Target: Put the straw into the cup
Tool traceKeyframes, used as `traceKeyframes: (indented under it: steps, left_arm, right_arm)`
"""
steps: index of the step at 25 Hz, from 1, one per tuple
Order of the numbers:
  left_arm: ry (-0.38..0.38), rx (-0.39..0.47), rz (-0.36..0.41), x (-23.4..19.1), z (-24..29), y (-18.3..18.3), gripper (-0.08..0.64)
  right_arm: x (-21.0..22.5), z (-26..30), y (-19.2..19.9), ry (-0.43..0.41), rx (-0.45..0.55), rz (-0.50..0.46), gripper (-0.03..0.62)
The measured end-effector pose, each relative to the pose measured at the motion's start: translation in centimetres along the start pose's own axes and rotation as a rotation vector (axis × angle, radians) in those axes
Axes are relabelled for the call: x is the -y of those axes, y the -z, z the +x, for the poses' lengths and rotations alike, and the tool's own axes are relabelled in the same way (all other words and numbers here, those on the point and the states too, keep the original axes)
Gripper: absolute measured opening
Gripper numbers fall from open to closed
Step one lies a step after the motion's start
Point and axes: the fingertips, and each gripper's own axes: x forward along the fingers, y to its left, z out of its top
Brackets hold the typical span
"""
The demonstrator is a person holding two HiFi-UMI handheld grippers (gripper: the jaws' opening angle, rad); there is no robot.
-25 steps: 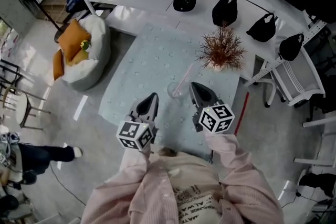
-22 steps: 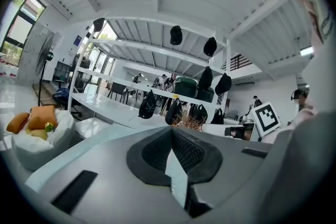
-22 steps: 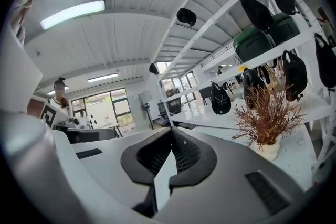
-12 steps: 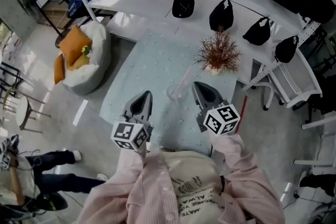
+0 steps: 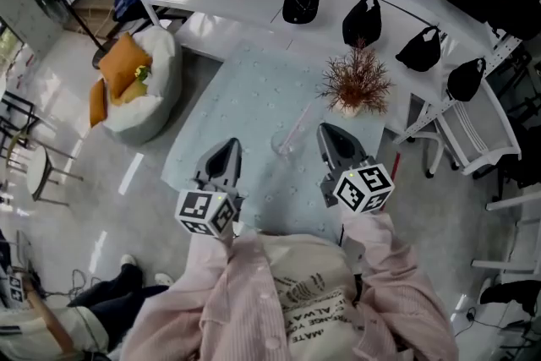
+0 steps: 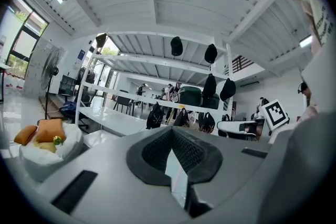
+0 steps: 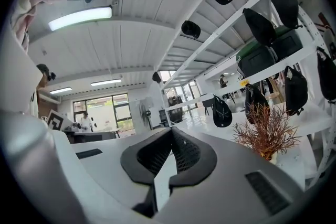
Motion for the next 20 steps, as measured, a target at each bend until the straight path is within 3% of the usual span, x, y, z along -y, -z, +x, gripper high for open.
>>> traceKeyframes:
  steps: [20]
  left_arm:
    - [-0.048, 0.001, 0.004, -1.6, 0.3, 0.0, -0.001]
  right_arm:
    - [0.6, 0.7, -0.4, -0.001, 0.003, -0.033, 0.0]
